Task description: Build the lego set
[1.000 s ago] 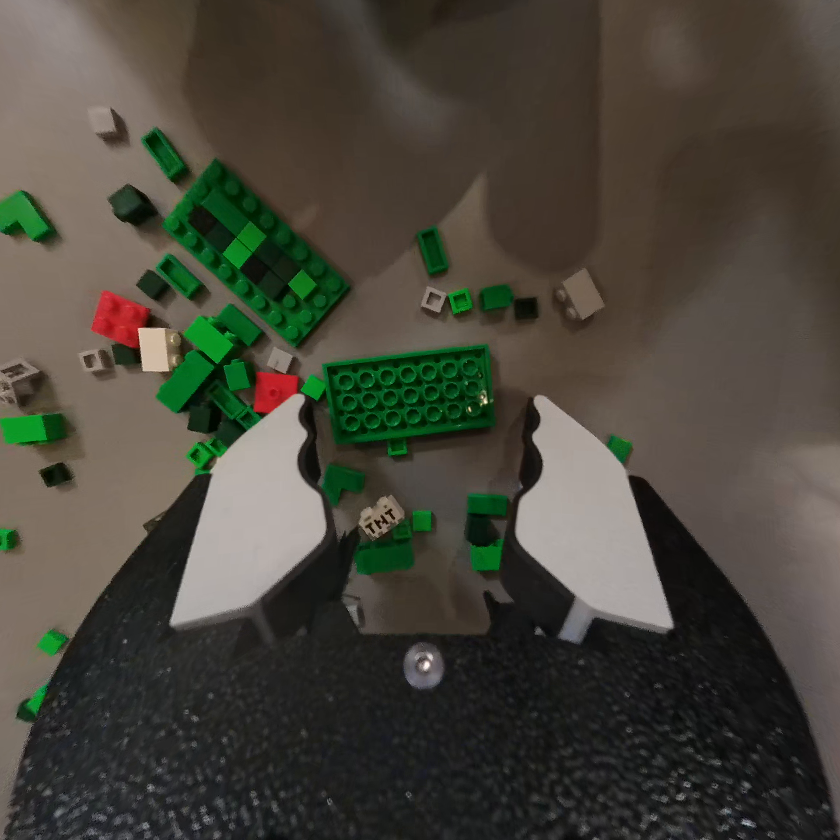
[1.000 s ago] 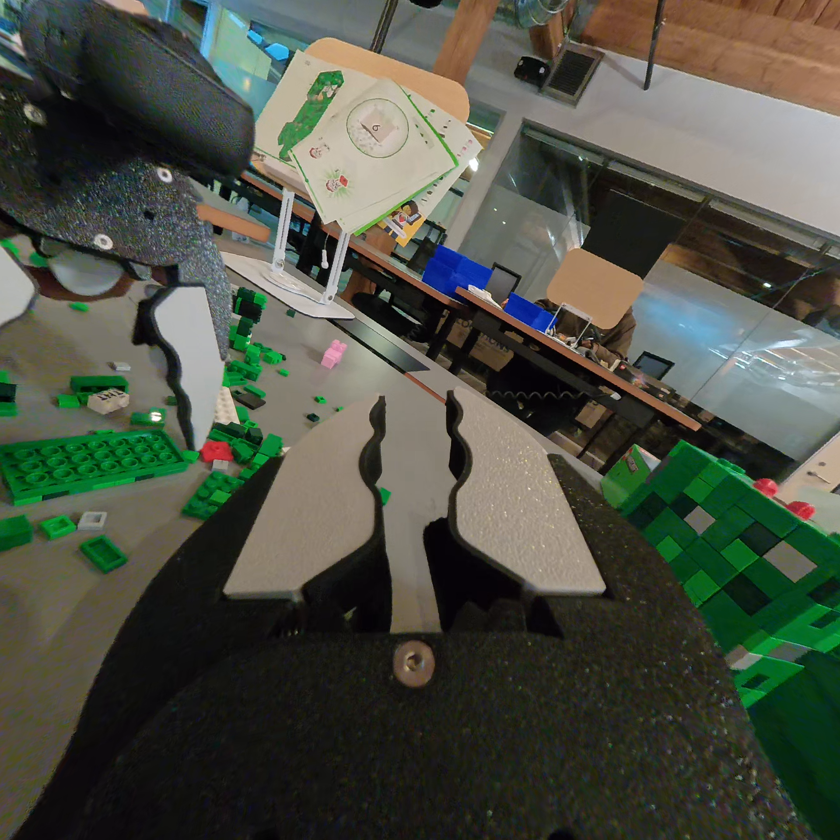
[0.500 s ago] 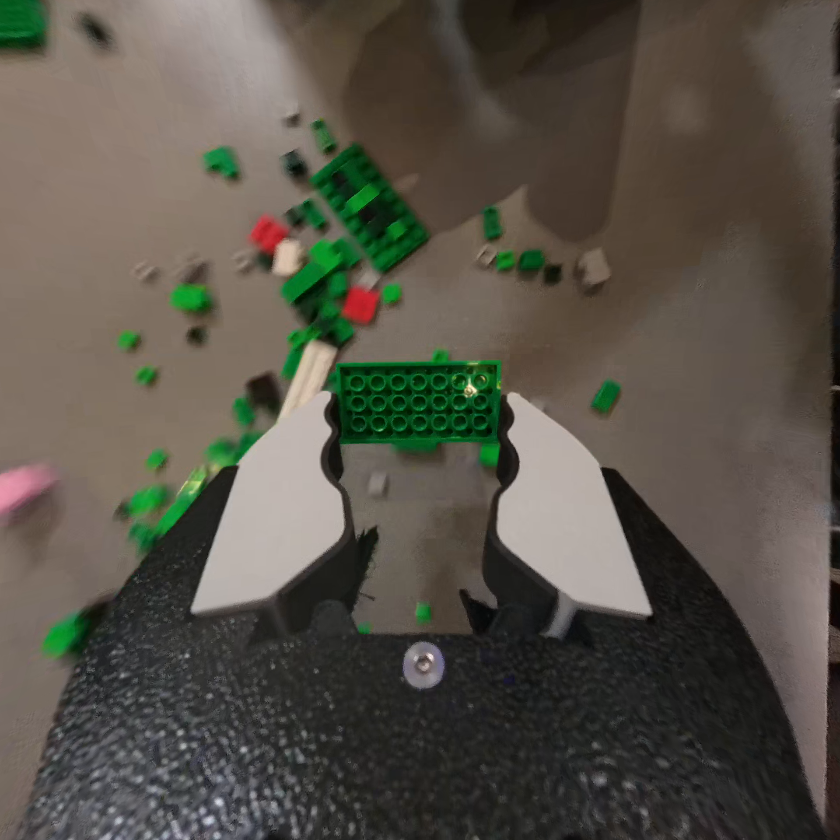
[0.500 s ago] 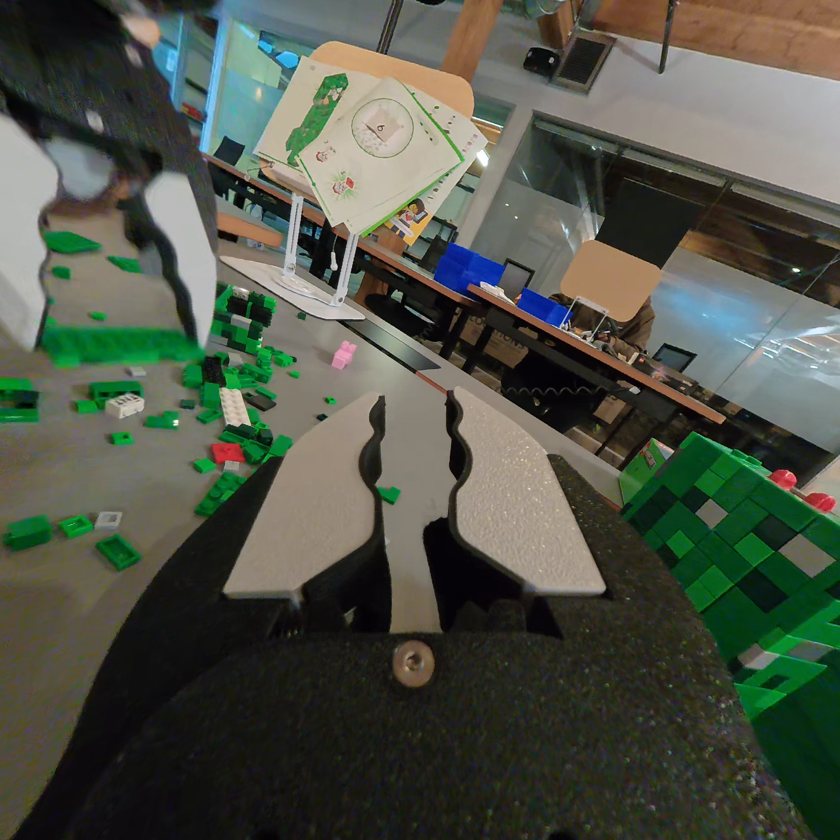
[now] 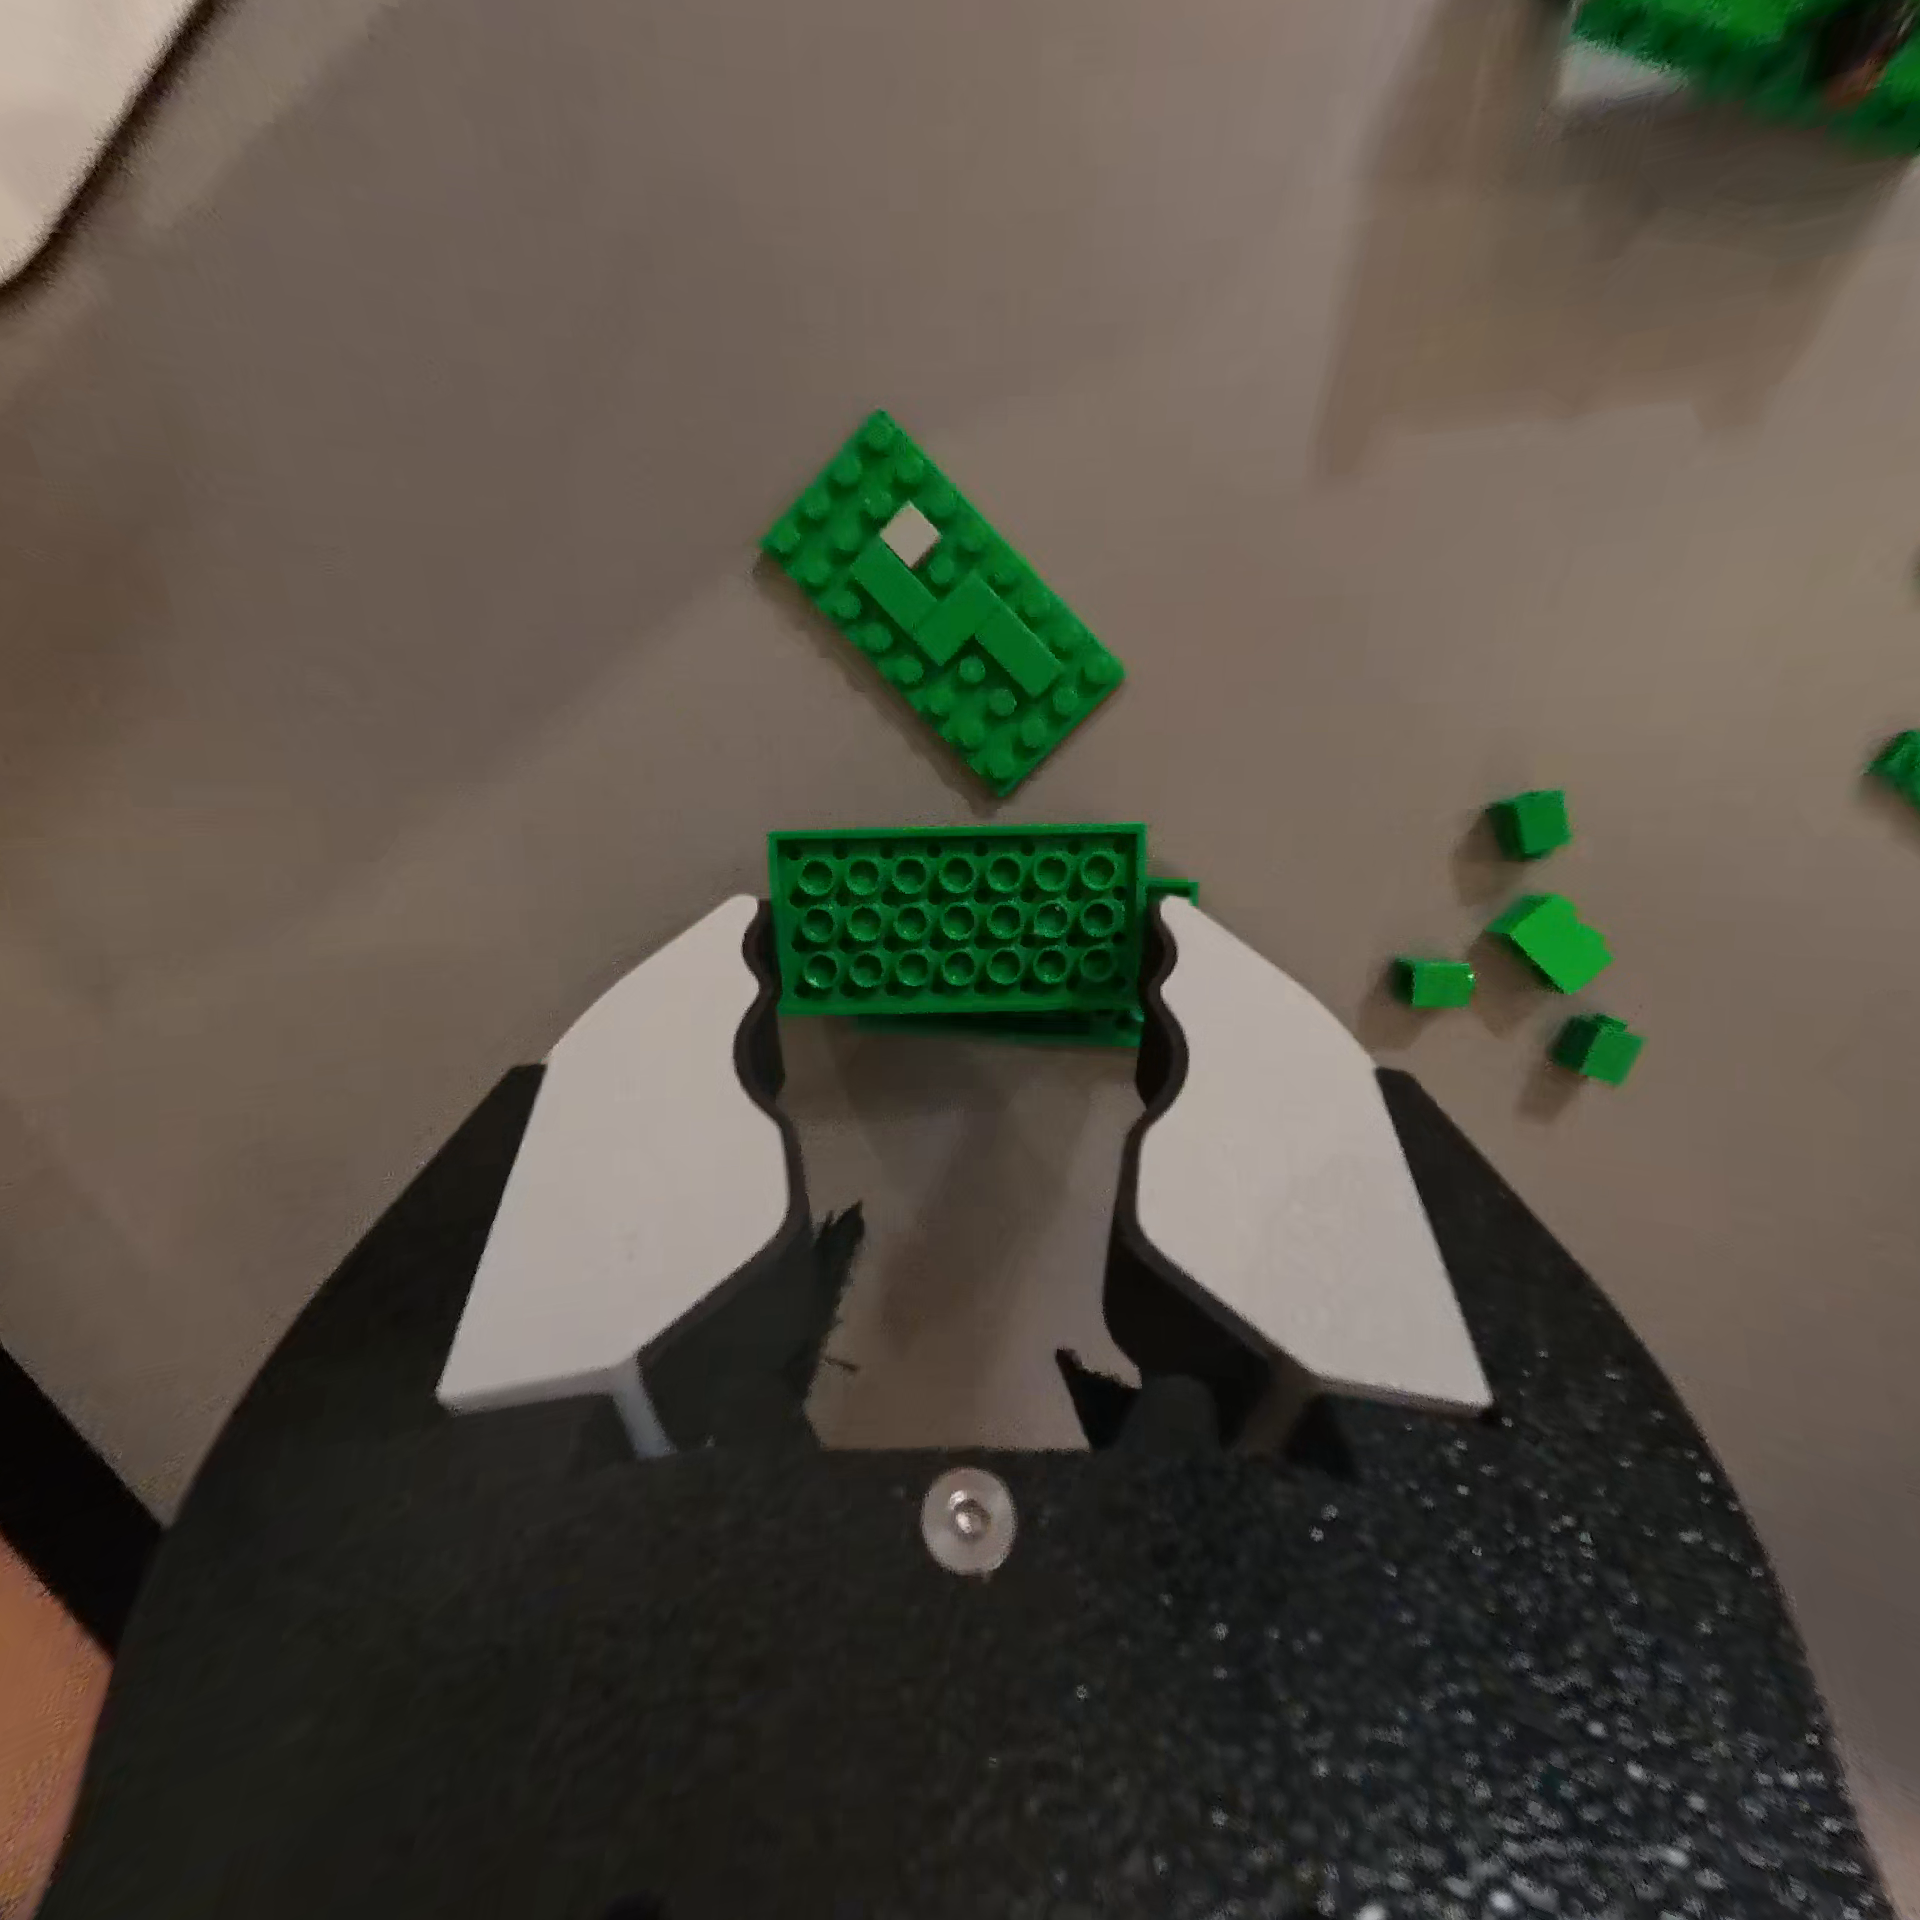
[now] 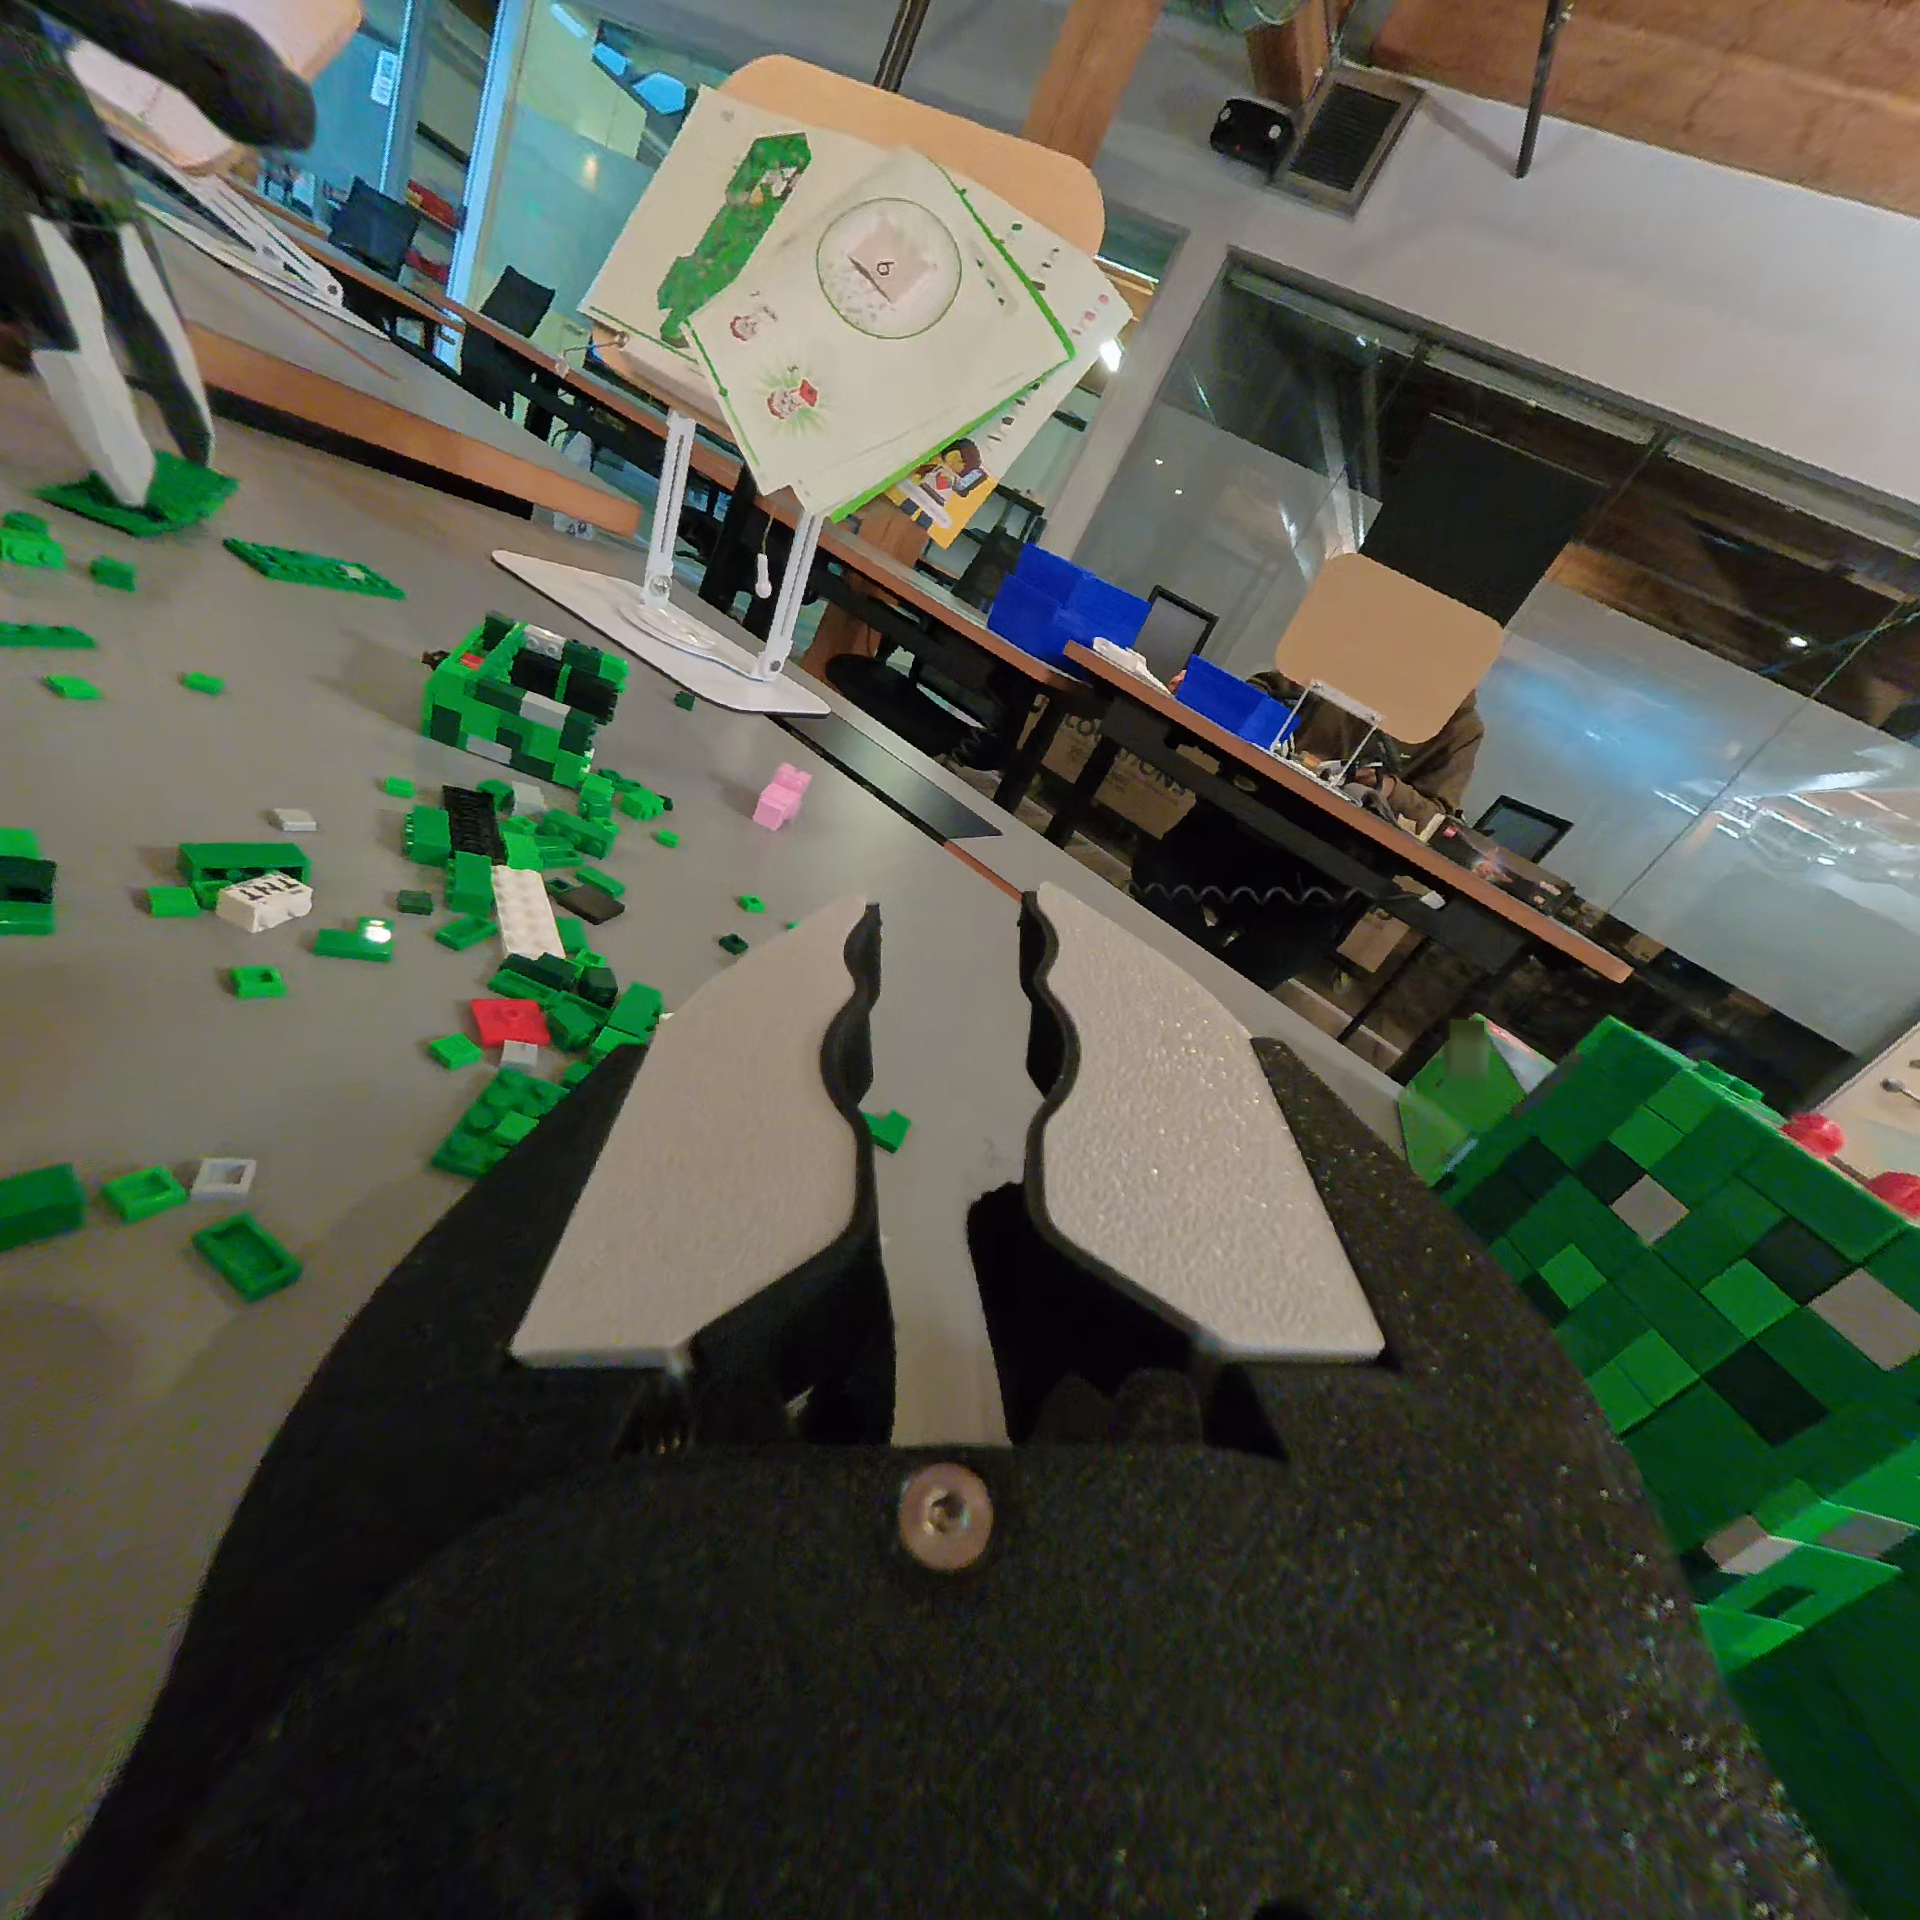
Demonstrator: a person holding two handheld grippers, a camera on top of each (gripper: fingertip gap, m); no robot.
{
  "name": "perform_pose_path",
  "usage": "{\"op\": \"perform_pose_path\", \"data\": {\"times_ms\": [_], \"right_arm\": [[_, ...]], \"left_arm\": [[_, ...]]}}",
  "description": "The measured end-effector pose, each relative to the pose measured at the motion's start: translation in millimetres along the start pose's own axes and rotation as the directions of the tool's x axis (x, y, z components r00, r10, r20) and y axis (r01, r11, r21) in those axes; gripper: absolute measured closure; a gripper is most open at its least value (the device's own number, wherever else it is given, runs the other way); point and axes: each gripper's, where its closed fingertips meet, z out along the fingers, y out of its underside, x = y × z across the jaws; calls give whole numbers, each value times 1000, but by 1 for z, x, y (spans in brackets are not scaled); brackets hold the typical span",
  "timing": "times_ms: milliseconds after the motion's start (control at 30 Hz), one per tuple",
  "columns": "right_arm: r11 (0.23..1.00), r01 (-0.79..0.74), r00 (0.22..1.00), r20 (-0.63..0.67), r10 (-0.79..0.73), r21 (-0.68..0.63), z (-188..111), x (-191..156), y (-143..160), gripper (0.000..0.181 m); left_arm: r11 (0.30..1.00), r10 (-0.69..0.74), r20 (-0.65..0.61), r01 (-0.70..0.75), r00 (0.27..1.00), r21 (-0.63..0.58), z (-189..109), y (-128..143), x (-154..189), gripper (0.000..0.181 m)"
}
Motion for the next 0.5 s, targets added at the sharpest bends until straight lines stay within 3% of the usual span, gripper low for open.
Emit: {"op": "perform_pose_path", "data": {"times_ms": [67,200,267,367,500], "right_arm": [[1000,-3,1000,-1,3,-2,0,0,0,156],[1000,-12,1000,-2,12,0,0,1,0,156],[1000,-16,1000,0,16,3,0,1,0,156],[1000,-24,1000,0,24,7,0,2,-1,156],[999,-37,999,-3,37,12,-2,4,-1,156]], "left_arm": [[1000,1,-4,-1,1000,27,-5,-3,-1,111],[998,-34,-17,35,999,48,-19,-10,-2,80],[989,-16,-79,27,997,146,-30,-37,22,81],[947,176,-219,-105,960,303,-41,-97,108,89],[838,523,-343,-397,781,374,-21,-144,251,98]]}}
